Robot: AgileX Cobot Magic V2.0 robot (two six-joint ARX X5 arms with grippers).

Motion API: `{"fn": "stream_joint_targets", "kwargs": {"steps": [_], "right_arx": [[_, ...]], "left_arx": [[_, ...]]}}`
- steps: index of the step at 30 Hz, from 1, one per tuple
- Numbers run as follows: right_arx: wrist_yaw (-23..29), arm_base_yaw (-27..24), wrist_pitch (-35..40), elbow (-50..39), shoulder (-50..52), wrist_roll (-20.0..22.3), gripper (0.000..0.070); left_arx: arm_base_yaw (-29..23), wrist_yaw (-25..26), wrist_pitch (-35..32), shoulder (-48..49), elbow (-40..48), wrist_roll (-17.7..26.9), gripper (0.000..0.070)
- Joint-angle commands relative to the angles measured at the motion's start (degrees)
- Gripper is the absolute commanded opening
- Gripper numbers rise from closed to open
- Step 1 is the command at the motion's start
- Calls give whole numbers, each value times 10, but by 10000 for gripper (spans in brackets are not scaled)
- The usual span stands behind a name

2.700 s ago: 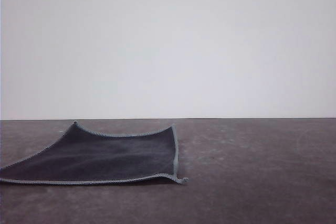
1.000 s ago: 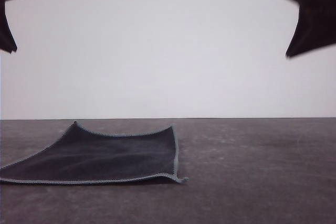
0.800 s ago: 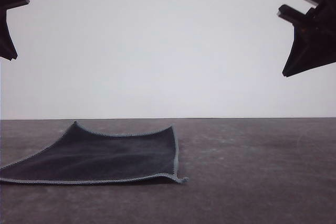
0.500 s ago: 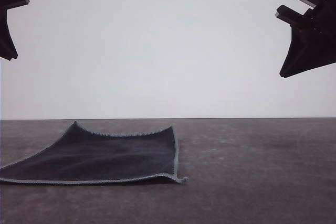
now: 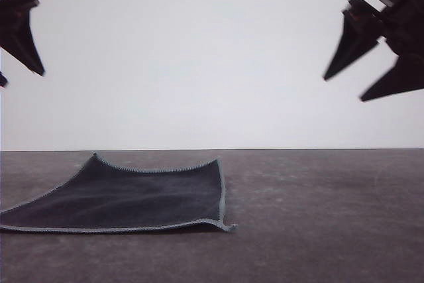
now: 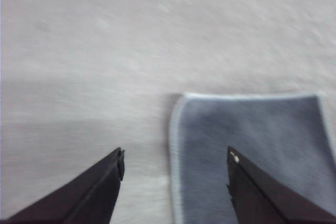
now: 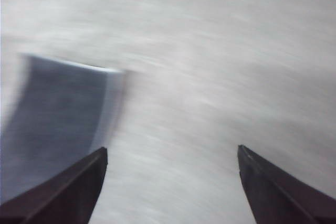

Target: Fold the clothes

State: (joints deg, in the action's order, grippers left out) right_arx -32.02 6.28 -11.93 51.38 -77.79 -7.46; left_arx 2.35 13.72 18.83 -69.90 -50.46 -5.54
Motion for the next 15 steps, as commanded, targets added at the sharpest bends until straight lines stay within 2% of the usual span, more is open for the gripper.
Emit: {"fn": "stream_joint_targets", "kwargs": {"steps": [1,7,15], "right_arx": [[-17,11,19,7,-28,-15,506],[-63,43,75,30,-133,-50,506],[-89,77,81,142,-293,-65,506]], "left_arx": [[0,11,-11,-37,-8,3,382],[0,67,-59,-161,-20,3,382],[-2,95,-75,-308,-111,18,382]]}}
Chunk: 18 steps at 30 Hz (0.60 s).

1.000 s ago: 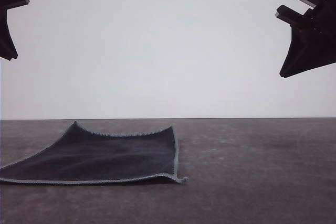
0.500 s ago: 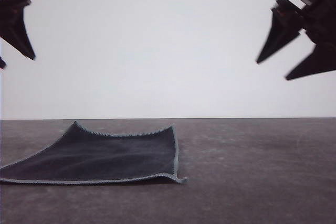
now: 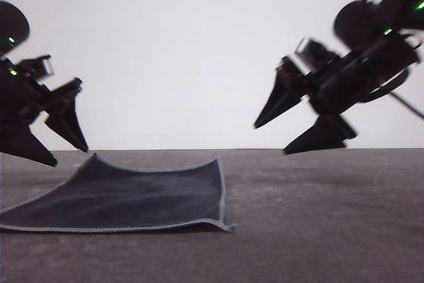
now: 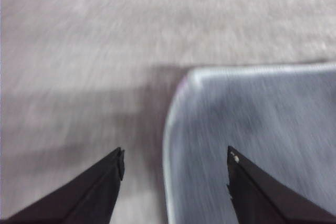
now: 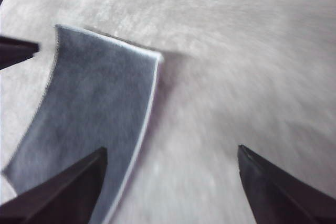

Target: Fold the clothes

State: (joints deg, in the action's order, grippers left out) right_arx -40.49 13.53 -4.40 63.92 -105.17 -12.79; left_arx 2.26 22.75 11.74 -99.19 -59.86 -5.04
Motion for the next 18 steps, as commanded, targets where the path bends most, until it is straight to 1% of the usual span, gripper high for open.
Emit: {"fn": "stream_joint_targets", "kwargs": {"steps": [1,7,11,18], "right_arx": [[-6,8,5,33,-34,-16,506],[-13,22,1,114,-107,-34,506],[-20,32,1,150,-142,-49,506],[-22,57,8,167,-174,-58,505]], "left_arx": [[-1,7,-1,-29,-30,15,382],[-1,30,33,-103,-117,35,382],[0,48,55,-136,-162,41,382],[0,50,81,-153,-177,55,382]]}}
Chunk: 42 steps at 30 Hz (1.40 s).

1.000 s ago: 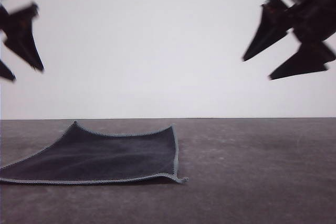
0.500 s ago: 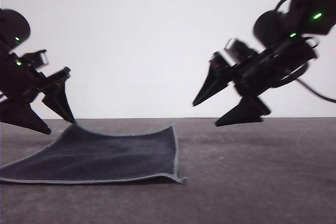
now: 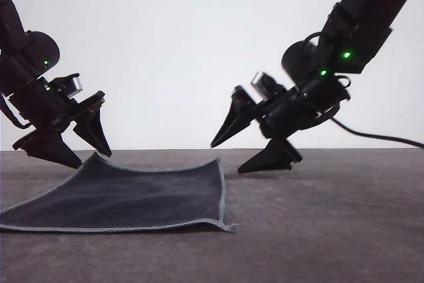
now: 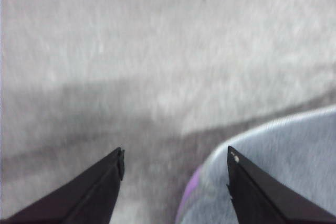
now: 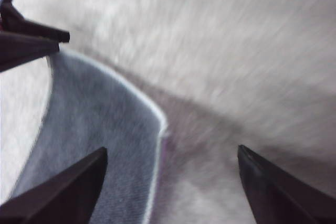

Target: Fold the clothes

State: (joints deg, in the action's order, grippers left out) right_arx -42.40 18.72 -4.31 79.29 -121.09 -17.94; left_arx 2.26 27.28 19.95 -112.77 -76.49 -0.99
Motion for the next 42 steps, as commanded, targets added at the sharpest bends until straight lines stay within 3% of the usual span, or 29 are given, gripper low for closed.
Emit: {"fn": "stream_joint_targets", "kwargs": {"steps": [1,9,19,22,24,28,30,33,35,42], "right_arx": [[-3,9,11,14,-17,-9,505],[5,37,26,14,-22,-11,503],[20,39,30,14,-22,-12,451],[22,39,30,14,-22,-12,390],[25,39,30,14,-22,-12,314],[38,39,28,14,-22,-11,97],[38,39,28,14,-22,-11,32],[38,39,28,14,-22,-11,5],[37,39,28,14,-22,-9,5],[2,32,27,14,-21,5,5]], "left_arx": [[0,6,2,-17,-10,16,382],[3,25,14,-20,-10,17,382],[12,34,16,-31,-10,16,374],[14,34,14,-31,-10,17,337],[14,35,15,-31,-10,17,311],[14,34,13,-31,-10,17,107],[14,34,13,-31,-10,17,70],[14,34,13,-31,-10,18,54],[14,34,13,-31,-10,22,6],[12,36,34,-31,-11,43,1]]}}
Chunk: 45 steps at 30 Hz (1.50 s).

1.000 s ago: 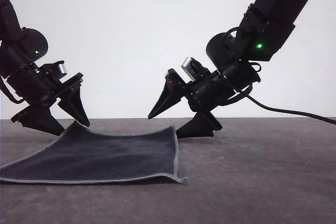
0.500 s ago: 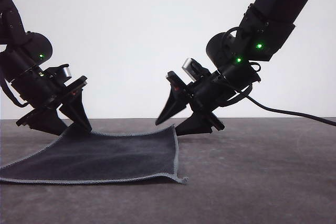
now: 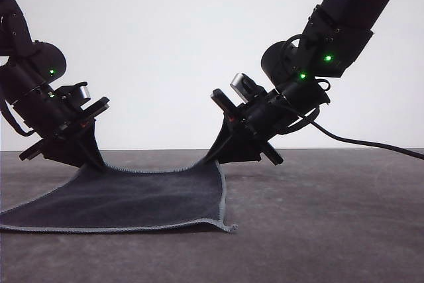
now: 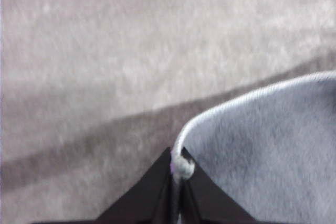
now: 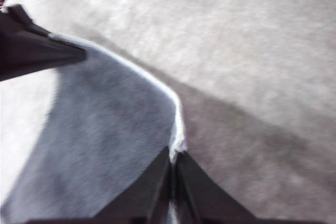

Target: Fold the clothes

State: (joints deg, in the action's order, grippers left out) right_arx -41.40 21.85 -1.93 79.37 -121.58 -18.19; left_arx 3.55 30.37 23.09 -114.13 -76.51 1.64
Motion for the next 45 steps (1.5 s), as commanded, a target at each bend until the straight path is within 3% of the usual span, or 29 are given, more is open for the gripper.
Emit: {"fn": "stream_joint_targets", "kwargs": {"steps": [1,8,19,31,45], "right_arx": [[-21,-1,3,13,-16,10,5],[-105,-11,-11,13,-7,25,5],[-168,-7,-139,13,23,110,5],[-201,8,-290,13,30,216,5],[-201,26,-386,13,30,280,5]], "left_arx": [[-2,8,9,-17,-10,21,1],[-10,60,51,-12,-10,36,1],[-13,74,161,51,-10,90,2],[-13,74,312,76,-10,169,2],[-13,74,389,76,-10,188,2]]}}
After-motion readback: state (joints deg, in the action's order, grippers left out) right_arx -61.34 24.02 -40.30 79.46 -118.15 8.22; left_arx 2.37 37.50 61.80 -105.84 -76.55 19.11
